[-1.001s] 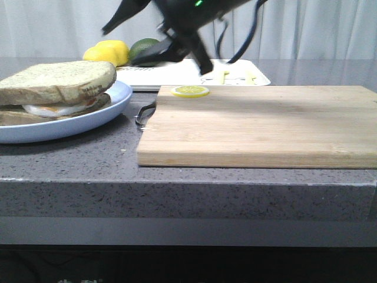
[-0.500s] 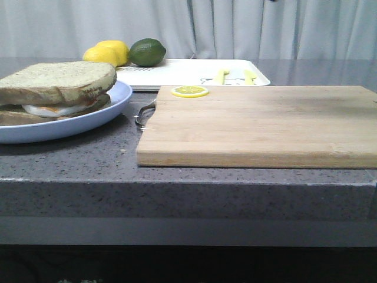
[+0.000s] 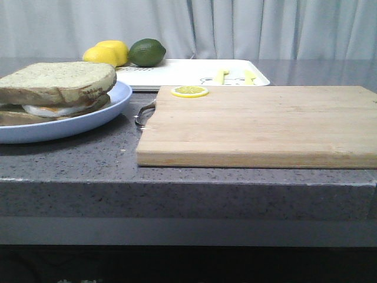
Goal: Place bread and move sandwich to tray
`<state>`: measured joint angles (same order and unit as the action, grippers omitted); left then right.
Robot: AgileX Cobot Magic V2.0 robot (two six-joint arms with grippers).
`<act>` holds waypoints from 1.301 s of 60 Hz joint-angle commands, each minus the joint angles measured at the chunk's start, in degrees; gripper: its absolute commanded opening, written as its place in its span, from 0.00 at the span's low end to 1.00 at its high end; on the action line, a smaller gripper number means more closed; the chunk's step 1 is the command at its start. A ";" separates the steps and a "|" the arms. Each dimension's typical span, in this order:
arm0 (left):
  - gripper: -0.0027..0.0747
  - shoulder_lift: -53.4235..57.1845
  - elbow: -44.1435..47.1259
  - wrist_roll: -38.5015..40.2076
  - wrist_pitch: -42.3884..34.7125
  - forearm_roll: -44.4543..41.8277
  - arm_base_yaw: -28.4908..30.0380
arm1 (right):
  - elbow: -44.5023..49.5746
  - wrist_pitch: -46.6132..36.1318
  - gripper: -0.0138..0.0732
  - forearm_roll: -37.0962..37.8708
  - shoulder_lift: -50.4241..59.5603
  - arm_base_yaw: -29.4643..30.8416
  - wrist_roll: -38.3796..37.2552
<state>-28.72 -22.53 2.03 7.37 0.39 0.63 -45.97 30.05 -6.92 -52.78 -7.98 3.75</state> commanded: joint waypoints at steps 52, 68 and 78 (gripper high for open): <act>0.77 -0.53 -2.25 0.33 -4.84 0.48 0.00 | 26.55 -23.02 0.07 -2.83 35.92 0.32 -0.07; 0.77 -0.53 -2.25 0.33 -4.84 0.48 0.00 | 26.55 -23.02 0.07 -2.83 35.92 0.32 -0.07; 0.77 -0.53 -2.25 0.33 -4.84 0.48 0.00 | 26.55 -23.02 0.07 -2.83 35.92 0.32 -0.07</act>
<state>-28.72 -22.53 2.03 7.37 0.39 0.63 -17.94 11.96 -9.68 -16.44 -7.98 3.60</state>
